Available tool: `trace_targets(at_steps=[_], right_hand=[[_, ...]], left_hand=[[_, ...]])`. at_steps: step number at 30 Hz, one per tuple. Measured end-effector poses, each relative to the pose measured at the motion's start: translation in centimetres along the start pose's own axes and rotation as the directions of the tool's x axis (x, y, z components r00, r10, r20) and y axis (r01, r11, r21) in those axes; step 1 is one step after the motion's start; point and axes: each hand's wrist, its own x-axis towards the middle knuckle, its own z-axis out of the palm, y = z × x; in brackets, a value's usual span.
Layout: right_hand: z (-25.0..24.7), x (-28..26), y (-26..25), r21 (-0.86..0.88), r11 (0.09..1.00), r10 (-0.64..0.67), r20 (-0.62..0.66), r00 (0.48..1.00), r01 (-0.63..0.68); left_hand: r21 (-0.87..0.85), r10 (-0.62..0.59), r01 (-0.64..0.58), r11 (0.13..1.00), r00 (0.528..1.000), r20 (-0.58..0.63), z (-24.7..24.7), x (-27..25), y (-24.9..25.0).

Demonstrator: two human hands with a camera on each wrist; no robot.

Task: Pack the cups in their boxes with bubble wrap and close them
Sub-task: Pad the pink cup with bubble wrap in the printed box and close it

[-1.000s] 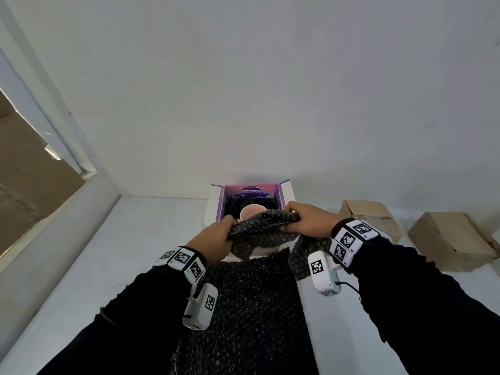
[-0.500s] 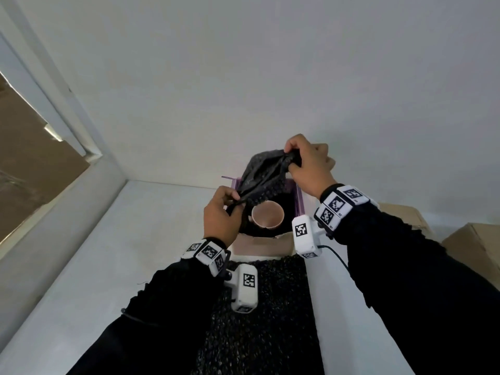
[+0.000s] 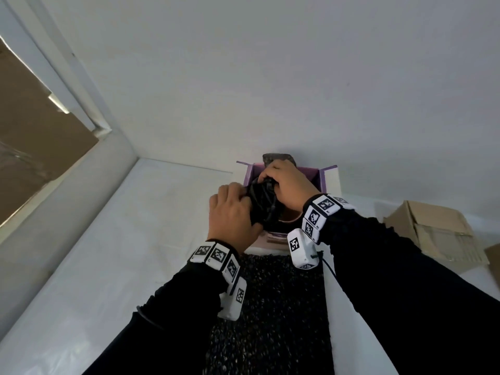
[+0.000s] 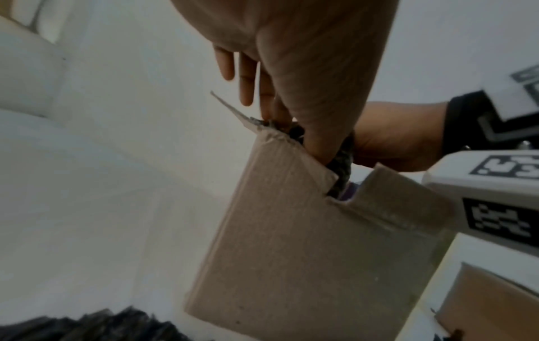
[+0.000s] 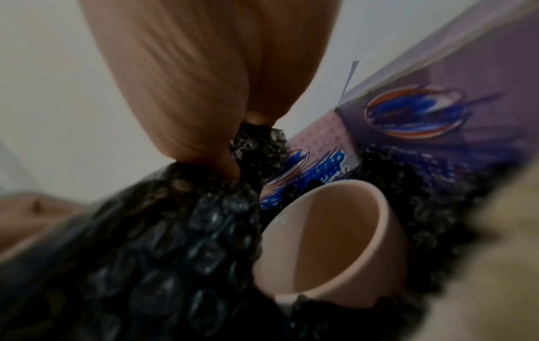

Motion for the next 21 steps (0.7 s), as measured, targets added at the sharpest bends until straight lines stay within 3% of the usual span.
trace_targets(at_steps=[3, 6, 8, 12, 15, 19, 21], right_hand=[[0.9, 0.9, -0.1, -0.029, 0.999, 0.024, 0.109, 0.994, -0.021], [1.3, 1.5, 0.1, 0.038, 0.992, 0.115, 0.156, 0.981, -0.122], [1.4, 1.7, 0.5, 0.058, 0.988, 0.141, 0.047, 0.989, -0.144], [1.7, 1.5, 0.5, -0.155, 0.973, 0.133, -0.219, 0.966, -0.169], [2.1, 1.6, 0.3, -0.007, 0.978, 0.203, -0.159, 0.966, -0.207], [2.5, 1.2, 0.9, 0.280, 0.947, 0.194, -0.110, 0.975, -0.157], [3.0, 1.1, 1.3, 0.281, 0.950, 0.161, -0.065, 0.985, -0.136]], left_hand=[[-0.200, 0.127, -0.117, 0.973, 0.991, 0.040, 0.0, 0.2, 0.2], [-0.098, 0.216, -0.209, 0.973, 0.974, 0.069, 0.4, 0.7, -0.3], [0.013, 0.241, -0.243, 0.970, 0.967, 0.081, 0.3, 1.0, -0.4], [0.151, 0.226, -0.247, 0.957, 0.963, 0.146, -0.4, 1.1, -0.1], [0.137, 0.229, -0.237, 0.962, 0.971, 0.069, 0.0, 1.4, -0.3], [0.033, 0.210, -0.210, 0.977, 0.978, 0.020, 0.1, 2.4, -0.3], [0.034, 0.253, -0.255, 0.966, 0.966, 0.052, 0.2, 2.4, 0.0]])
